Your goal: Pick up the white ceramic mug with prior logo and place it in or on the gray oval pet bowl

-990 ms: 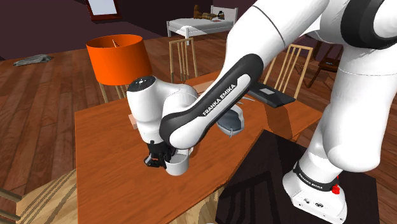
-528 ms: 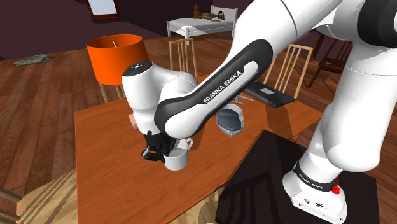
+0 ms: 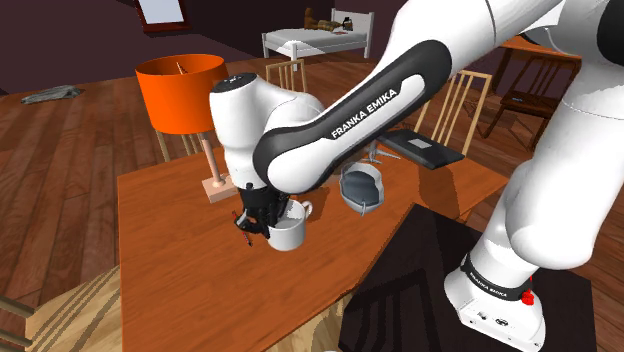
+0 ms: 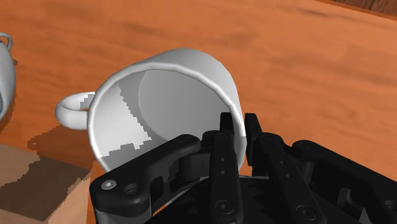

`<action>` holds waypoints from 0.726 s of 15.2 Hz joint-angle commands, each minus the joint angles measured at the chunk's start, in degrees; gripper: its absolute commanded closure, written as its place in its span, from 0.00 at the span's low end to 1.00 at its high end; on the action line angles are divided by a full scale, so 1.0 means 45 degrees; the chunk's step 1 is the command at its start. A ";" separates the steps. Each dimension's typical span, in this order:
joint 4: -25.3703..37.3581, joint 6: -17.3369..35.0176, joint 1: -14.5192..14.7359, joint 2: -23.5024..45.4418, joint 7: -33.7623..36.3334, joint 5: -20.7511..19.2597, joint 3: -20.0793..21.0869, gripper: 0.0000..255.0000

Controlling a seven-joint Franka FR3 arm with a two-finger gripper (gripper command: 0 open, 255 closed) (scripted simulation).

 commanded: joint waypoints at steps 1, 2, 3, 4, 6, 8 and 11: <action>-0.0760 0.0139 -0.0370 -0.0753 -0.0889 0.0433 -0.0261 1.00; -0.1061 0.0187 -0.0514 -0.1052 -0.1281 0.0592 -0.0412 1.00; -0.1348 0.0228 -0.0654 -0.1338 -0.1671 0.0736 -0.0570 1.00; -0.1621 0.0262 -0.0787 -0.1611 -0.2058 0.0866 -0.0739 1.00; -0.2124 0.0313 -0.1030 -0.2117 -0.2821 0.1076 -0.1114 1.00; -0.2570 0.0344 -0.1276 -0.2570 -0.3568 0.1224 -0.1505 1.00; -0.3132 0.0366 -0.1653 -0.3146 -0.4658 0.1334 -0.2124 1.00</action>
